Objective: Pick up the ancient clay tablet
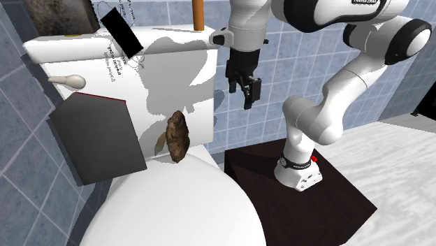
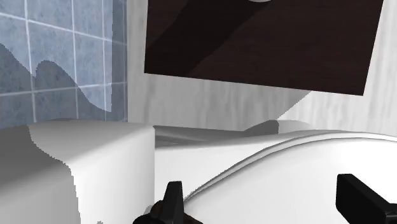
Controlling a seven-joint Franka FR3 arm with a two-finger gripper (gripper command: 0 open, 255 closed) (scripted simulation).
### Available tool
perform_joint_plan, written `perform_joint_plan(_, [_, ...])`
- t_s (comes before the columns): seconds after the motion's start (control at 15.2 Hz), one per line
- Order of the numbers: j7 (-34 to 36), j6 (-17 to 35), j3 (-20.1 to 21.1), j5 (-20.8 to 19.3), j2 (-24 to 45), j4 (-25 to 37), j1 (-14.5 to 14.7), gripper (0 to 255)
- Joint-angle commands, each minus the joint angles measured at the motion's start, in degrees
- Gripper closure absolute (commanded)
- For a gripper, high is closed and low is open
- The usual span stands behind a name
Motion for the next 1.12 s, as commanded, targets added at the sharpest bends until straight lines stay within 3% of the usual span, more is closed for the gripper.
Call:
perform_joint_plan(0.0, [0.00,0.00,0.00,0.00,0.00,0.00,0.00,0])
perform_joint_plan(0.53, [-27.53,8.02,-12.55,-2.15,14.96,7.45,5.30,0])
perform_joint_plan(1.06, [-55.25,10.85,-20.73,3.42,34.50,21.89,10.32,0])
